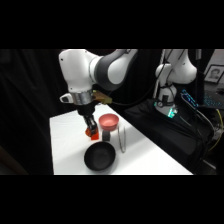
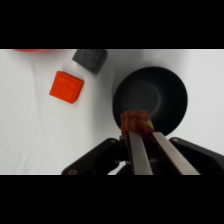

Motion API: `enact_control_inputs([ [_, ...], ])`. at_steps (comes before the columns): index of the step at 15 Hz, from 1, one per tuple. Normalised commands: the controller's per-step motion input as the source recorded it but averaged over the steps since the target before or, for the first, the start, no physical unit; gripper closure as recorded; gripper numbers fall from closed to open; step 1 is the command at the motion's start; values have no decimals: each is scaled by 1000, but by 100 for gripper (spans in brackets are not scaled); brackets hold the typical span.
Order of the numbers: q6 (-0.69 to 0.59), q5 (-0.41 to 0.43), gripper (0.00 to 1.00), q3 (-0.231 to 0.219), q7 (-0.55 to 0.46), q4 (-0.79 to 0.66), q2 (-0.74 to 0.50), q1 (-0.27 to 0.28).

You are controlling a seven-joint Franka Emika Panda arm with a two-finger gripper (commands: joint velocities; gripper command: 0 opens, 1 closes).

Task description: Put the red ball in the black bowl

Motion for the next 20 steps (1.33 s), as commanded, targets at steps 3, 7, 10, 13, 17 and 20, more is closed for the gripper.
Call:
enact_control_inputs([
  [3, 342, -38, 96, 86, -97, -264, -108, 36],
  [7, 350, -22, 98, 54, -106, -151, 36, 8],
  [10, 302, -25, 98, 36, -94, -46, 140, -2],
  [13, 217, -38, 98, 28, -78, 48, 194, -3],
  [17, 100, -70, 59, 5, -39, 160, 194, 8],
  [20, -8, -93, 33, -19, 18, 176, 89, 33],
])
